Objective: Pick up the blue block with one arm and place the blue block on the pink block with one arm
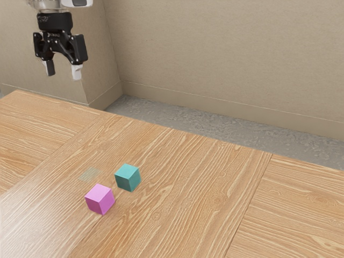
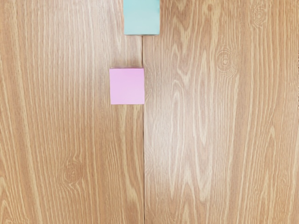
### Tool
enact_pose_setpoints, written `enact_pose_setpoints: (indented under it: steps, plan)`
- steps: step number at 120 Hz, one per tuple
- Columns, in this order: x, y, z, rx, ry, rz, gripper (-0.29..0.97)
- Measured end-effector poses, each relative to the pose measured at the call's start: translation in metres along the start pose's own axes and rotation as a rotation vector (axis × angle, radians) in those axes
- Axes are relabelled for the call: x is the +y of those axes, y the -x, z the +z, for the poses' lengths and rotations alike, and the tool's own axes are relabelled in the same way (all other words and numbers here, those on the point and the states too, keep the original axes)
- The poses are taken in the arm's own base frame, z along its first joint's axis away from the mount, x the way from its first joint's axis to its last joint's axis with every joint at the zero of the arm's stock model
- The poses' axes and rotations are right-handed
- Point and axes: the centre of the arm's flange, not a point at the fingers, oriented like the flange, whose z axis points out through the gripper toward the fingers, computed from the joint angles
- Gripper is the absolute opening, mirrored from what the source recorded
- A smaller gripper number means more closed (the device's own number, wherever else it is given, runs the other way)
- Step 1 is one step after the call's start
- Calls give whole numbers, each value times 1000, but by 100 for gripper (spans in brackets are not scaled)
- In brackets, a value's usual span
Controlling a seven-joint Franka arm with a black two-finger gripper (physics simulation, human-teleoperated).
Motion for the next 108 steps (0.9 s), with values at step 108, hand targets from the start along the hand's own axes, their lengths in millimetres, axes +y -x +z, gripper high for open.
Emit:
enact_pose_setpoints:
  steps: [108]
  plan:
    - [-15, -200, 350, 193, -10, 11, 68]
